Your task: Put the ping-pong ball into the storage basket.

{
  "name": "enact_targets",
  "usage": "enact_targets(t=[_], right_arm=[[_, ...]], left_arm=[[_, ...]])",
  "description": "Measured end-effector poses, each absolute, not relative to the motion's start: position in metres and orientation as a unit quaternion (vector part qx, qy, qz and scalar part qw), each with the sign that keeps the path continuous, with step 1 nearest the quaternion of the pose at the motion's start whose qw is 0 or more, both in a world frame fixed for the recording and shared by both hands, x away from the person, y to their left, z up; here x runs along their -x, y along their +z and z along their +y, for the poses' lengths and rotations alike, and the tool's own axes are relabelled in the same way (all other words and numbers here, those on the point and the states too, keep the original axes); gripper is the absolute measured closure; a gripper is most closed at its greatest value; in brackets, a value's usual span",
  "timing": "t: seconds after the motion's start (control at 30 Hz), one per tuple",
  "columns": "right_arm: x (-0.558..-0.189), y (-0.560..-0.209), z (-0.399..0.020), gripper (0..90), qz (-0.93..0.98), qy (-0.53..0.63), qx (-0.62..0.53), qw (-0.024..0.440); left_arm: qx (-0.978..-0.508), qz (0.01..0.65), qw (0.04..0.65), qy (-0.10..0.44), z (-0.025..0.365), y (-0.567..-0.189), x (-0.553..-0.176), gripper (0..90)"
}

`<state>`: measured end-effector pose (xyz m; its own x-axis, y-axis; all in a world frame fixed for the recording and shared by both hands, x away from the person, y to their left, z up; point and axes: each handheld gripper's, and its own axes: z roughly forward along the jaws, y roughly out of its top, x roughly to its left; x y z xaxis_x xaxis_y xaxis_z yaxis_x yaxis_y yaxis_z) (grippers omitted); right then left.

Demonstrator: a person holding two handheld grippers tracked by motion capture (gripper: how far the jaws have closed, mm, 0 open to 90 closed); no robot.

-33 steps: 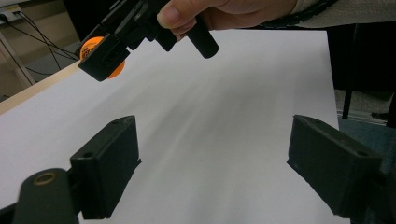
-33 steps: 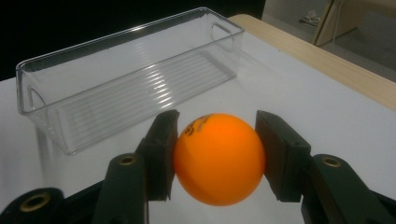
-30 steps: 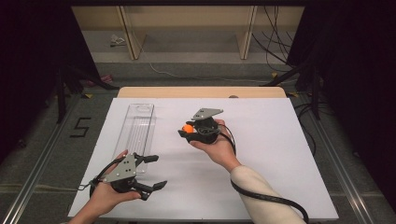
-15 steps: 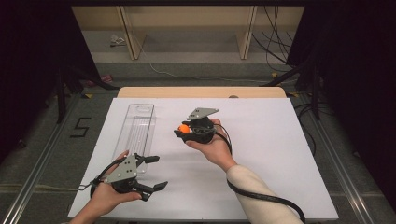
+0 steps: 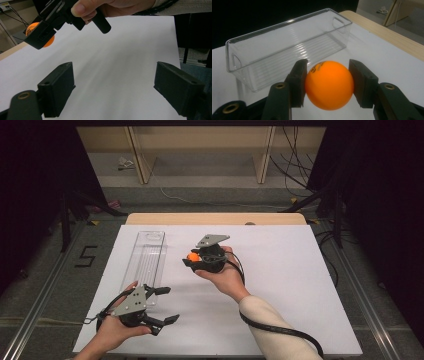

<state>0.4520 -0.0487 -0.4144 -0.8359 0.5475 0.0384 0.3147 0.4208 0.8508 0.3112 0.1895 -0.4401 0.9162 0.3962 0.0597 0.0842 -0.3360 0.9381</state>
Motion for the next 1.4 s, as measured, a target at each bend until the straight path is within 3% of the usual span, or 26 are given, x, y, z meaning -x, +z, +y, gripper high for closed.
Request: enact_targets(t=[1.4], right_arm=[[-0.456, -0.408, -0.031, 51.4, 0.842, 0.465, -0.246, 0.124]], left_arm=[[-0.806, 0.148, 0.556, 0.137, 0.189, -0.441, -0.311, 15.8]])
